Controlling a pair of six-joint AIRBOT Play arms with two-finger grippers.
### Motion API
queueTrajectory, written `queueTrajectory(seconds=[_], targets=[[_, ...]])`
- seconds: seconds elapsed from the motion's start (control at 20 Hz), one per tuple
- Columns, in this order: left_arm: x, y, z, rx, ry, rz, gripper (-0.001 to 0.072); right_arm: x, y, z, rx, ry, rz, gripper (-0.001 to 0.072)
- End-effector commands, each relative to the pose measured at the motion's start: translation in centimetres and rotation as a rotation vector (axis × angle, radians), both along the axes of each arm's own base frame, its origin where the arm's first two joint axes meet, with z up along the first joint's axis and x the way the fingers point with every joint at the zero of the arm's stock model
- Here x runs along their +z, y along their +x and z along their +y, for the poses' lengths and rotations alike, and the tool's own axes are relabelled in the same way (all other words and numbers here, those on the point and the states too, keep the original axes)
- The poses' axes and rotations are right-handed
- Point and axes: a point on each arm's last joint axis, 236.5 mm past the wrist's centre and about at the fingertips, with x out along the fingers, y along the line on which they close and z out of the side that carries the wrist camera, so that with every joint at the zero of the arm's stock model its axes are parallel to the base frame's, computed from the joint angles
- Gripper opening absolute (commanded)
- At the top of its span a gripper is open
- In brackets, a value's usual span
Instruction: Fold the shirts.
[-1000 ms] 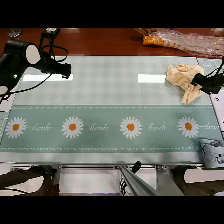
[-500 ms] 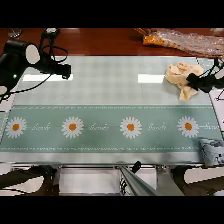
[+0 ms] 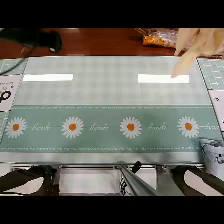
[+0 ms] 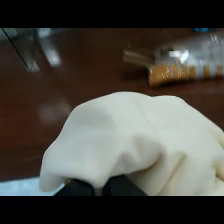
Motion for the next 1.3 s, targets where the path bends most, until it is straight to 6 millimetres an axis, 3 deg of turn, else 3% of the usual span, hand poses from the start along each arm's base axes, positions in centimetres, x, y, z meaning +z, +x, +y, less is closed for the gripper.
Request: queueTrajectory(seconds=[0.0, 0.1, 0.2, 0.3, 0.4, 0.5, 0.7, 1.0, 1.1, 1.25], targets=[[11.1, -3.7, -0.5, -0.031, -0.070, -0.209, 0.0717, 11.3, -7.7, 5.4, 0.093, -0.064, -0.251, 0.0016], [16.2, -6.8, -0.2, -0.047, -0.109, -0.330, 0.0717, 13.1, -11.4, 8.0, 0.154, -0.067, -0.282, 0.0016], [18.7, -10.0, 0.6, -0.054, -0.128, -0.383, 0.0717, 12.5, -14.2, 10.9, 0.248, -0.054, -0.229, 0.0016], [19.2, -12.8, 1.3, -0.058, -0.134, -0.378, 0.0717, 9.7, -16.4, 14.5, 0.384, -0.034, -0.101, 0.0016], [18.3, -14.4, 1.9, -0.055, -0.124, -0.333, 0.0717, 5.7, -18.2, 18.3, 0.530, -0.018, 0.066, 0.0016], [16.7, -15.0, 2.1, -0.052, -0.106, -0.265, 0.0717, 1.3, -19.2, 22.3, 0.650, 0.019, 0.208, 0.0016], [12.4, -13.9, 1.7, -0.051, -0.068, -0.148, 0.0717, -10.7, -19.2, 27.8, 0.752, -0.095, 0.458, 0.0016], [2.7, -12.7, 1.3, -0.030, -0.009, 0.100, 0.0716, -27.0, -18.7, 30.3, 0.720, -0.177, 0.783, 0.0017], [-1.0, -12.7, 1.1, -0.034, 0.012, 0.183, 0.0716, -30.9, -18.3, 30.4, 0.699, -0.185, 0.868, 0.0017], [-6.2, -12.7, 0.4, -0.046, 0.016, 0.279, 0.0716, -33.7, -18.0, 31.4, 0.691, -0.147, 0.928, 0.0021]])
